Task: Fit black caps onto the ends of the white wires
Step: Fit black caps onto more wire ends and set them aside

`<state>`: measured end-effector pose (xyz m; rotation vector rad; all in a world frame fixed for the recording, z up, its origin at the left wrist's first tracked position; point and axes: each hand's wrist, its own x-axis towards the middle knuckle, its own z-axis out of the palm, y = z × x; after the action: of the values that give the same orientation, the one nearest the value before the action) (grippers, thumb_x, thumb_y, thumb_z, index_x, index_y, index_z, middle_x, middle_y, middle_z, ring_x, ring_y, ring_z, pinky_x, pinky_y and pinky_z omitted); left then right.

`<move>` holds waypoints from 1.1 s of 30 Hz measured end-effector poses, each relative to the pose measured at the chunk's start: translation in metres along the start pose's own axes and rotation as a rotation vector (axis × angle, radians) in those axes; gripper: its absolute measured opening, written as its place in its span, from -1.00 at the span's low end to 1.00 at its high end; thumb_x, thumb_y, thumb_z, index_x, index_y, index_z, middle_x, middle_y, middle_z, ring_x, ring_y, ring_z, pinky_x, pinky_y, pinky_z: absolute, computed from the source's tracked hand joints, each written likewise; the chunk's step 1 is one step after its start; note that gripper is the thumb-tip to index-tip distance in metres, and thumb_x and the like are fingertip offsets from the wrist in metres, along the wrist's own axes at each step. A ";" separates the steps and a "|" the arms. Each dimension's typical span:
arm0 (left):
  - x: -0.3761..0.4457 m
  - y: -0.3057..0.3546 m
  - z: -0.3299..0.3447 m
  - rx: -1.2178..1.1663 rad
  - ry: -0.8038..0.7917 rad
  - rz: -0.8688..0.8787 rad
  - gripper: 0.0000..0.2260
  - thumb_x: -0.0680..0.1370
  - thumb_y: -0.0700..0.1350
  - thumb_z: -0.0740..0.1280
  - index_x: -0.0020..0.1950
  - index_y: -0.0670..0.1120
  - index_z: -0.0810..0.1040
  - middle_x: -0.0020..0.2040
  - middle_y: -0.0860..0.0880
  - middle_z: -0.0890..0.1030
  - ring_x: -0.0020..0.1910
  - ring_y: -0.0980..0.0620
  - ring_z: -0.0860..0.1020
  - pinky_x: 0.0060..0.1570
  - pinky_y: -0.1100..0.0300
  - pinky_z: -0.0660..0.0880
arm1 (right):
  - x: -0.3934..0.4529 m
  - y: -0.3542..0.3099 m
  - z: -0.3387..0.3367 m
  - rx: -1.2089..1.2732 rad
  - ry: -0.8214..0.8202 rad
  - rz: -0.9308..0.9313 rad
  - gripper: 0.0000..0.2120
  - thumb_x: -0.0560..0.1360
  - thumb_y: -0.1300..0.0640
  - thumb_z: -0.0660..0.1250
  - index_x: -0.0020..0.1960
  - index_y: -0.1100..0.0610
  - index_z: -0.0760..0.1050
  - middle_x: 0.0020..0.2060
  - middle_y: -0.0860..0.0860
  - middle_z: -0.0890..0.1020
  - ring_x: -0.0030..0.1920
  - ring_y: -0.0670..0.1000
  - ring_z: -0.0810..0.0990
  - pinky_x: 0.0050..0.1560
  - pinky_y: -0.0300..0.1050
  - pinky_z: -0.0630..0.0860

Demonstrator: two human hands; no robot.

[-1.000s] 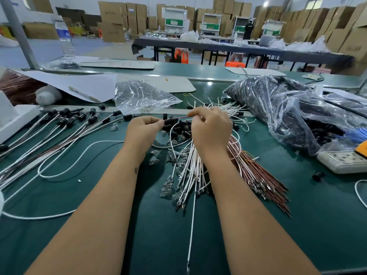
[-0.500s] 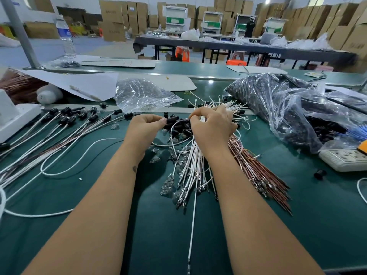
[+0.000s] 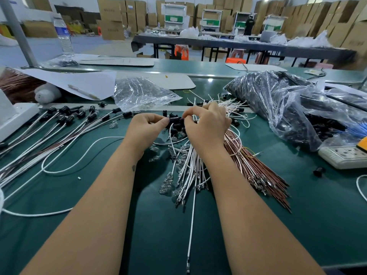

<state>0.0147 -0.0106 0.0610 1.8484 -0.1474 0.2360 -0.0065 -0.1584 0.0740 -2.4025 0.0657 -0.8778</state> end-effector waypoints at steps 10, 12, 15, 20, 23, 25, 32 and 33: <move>0.001 -0.001 -0.002 -0.068 0.051 0.068 -0.88 0.53 -0.09 0.40 -0.21 0.05 0.62 -0.36 0.15 0.59 -0.40 0.30 0.49 -0.32 0.49 0.44 | -0.003 -0.006 -0.008 0.276 -0.025 -0.147 -0.61 0.44 0.47 0.19 0.09 0.15 0.63 -0.20 0.07 0.59 -0.07 0.07 0.50 0.08 0.11 0.44; 0.001 -0.001 -0.003 -0.090 0.040 0.074 -0.87 0.54 -0.09 0.38 -0.21 0.05 0.61 -0.35 0.15 0.59 -0.38 0.31 0.50 -0.30 0.51 0.43 | -0.003 -0.005 -0.008 0.281 -0.039 -0.149 -0.65 0.45 0.46 0.19 0.05 0.17 0.61 -0.19 0.05 0.59 -0.08 0.04 0.50 0.06 0.04 0.46; 0.002 0.000 -0.004 -0.119 0.025 0.054 -0.85 0.54 -0.06 0.37 -0.24 0.06 0.62 -0.36 0.17 0.59 -0.38 0.29 0.49 -0.30 0.49 0.42 | -0.002 -0.005 -0.008 0.267 -0.062 -0.142 -0.77 0.49 0.42 0.22 -0.02 0.21 0.59 -0.19 -0.04 0.52 -0.09 -0.01 0.49 0.00 -0.11 0.45; 0.004 -0.001 -0.004 -0.108 0.029 0.007 -0.85 0.53 -0.05 0.37 -0.25 0.03 0.62 -0.33 0.11 0.61 -0.37 0.25 0.50 -0.21 0.34 0.43 | 0.000 -0.003 -0.011 0.193 -0.074 -0.181 -0.87 0.45 0.37 0.34 -0.11 0.19 0.61 -0.23 -0.02 0.49 -0.15 0.00 0.46 -0.06 -0.14 0.41; 0.003 -0.001 -0.004 -0.089 0.025 0.018 -0.85 0.53 -0.05 0.36 -0.25 0.03 0.62 -0.29 0.06 0.62 -0.34 0.20 0.49 -0.29 0.43 0.42 | 0.000 -0.001 -0.012 0.138 -0.065 -0.207 -0.89 0.45 0.36 0.36 -0.11 0.20 0.63 -0.22 0.00 0.48 -0.11 0.03 0.46 -0.03 -0.12 0.38; 0.002 0.000 -0.004 -0.087 0.025 0.025 -0.85 0.53 -0.06 0.36 -0.23 0.02 0.62 -0.27 0.03 0.61 -0.33 0.17 0.47 -0.30 0.44 0.42 | -0.001 -0.002 -0.010 0.145 -0.065 -0.210 -0.89 0.44 0.37 0.36 -0.12 0.22 0.63 -0.21 0.03 0.52 -0.10 0.05 0.48 -0.01 -0.09 0.41; -0.002 0.006 0.002 -0.053 -0.018 0.060 -0.85 0.55 -0.13 0.35 -0.22 0.00 0.63 -0.32 0.01 0.61 -0.42 0.28 0.47 -0.39 0.49 0.37 | -0.001 -0.002 -0.003 0.187 -0.120 -0.162 -0.91 0.48 0.32 0.35 -0.08 0.22 0.62 -0.19 0.00 0.50 -0.10 -0.01 0.44 -0.13 -0.23 0.25; -0.002 0.006 0.002 -0.059 -0.027 0.060 -0.86 0.54 -0.14 0.36 -0.21 0.02 0.63 -0.32 0.03 0.61 -0.42 0.28 0.48 -0.37 0.49 0.38 | 0.000 -0.001 -0.004 0.194 -0.118 -0.146 -0.88 0.49 0.34 0.32 -0.06 0.23 0.63 -0.17 0.00 0.49 -0.08 -0.01 0.44 -0.12 -0.24 0.25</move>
<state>0.0113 -0.0139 0.0658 1.7908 -0.2271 0.2460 -0.0089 -0.1596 0.0768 -2.2919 -0.2328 -0.7673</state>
